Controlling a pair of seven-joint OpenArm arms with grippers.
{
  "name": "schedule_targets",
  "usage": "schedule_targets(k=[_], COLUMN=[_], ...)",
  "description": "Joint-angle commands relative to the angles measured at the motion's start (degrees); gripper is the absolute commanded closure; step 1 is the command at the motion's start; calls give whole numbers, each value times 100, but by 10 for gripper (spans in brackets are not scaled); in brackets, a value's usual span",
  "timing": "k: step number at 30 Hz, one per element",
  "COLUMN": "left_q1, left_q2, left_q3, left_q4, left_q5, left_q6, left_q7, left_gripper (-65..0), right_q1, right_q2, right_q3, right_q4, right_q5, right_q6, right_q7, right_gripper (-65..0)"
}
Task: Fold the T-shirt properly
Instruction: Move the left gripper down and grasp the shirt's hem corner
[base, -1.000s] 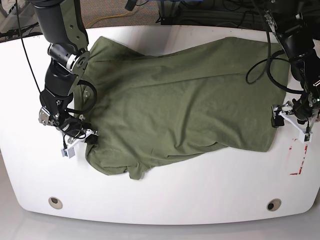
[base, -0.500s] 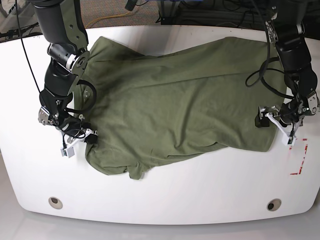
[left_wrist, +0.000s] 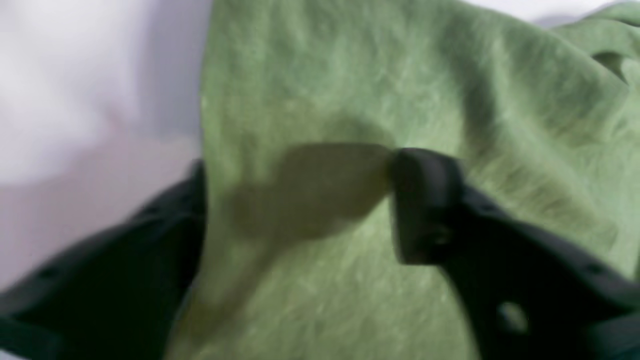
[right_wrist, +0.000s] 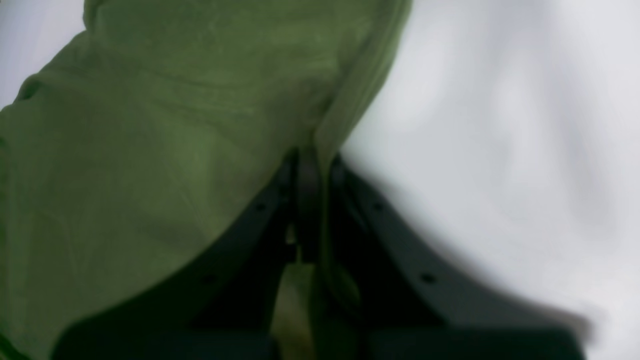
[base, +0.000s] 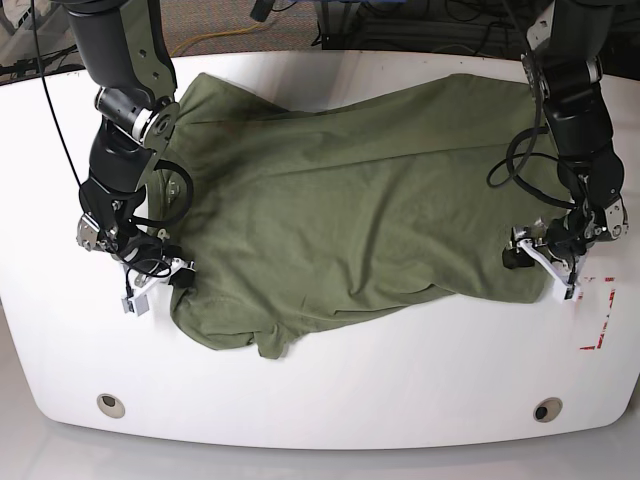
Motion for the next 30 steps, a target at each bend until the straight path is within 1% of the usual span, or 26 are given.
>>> schedule_targets(k=[1,3,6,7,11,16,19,21,22,24,25,28,30], left_q1=[-66,-57,127,241,488,549,558,558,558,558,549,523,549], left_q2=[-26,-26,-26,-26,0,0,-17,-35,-35,-35,-26,0,0], left_q3=[-5,-23,-5,4,4,4,-5,-14,-14,-14,-14,-14,-14], left_q4=[71,168,572,818,1618,1988,2058,2032,2032,2049,2058,2058,2076], left_q5=[-21,-4,14,14,14,23,23,23,23,119,242,497,550], left_q6=[-20,-3,-3,6,6,6,6,6,6,6,6,-20,-38], left_q7=[75,75,119,199,401,612,594,577,577,577,577,603,621], left_gripper=[-276,-204,-129,-117,-119,-117,-106,-18,0,0,-13,-24,-76], right_q1=[169,160,143,134,125,125,125,134,143,178,178,187,178], right_q2=[68,59,50,50,41,41,41,41,41,50,59,50,41], right_q3=[-4,-4,-4,-4,-4,-4,-4,-4,-4,-4,-4,-48,-250], right_q4=[66,66,66,66,66,66,66,66,66,66,66,66,66], right_q5=[33,33,33,33,33,33,24,24,24,24,24,24,24], right_q6=[32,32,32,32,32,32,32,32,32,32,32,32,32], right_q7=[38,38,38,38,38,38,38,38,38,38,38,38,38], right_gripper=[0,0,0,0,0,0,0,0,0,0,0,0,0])
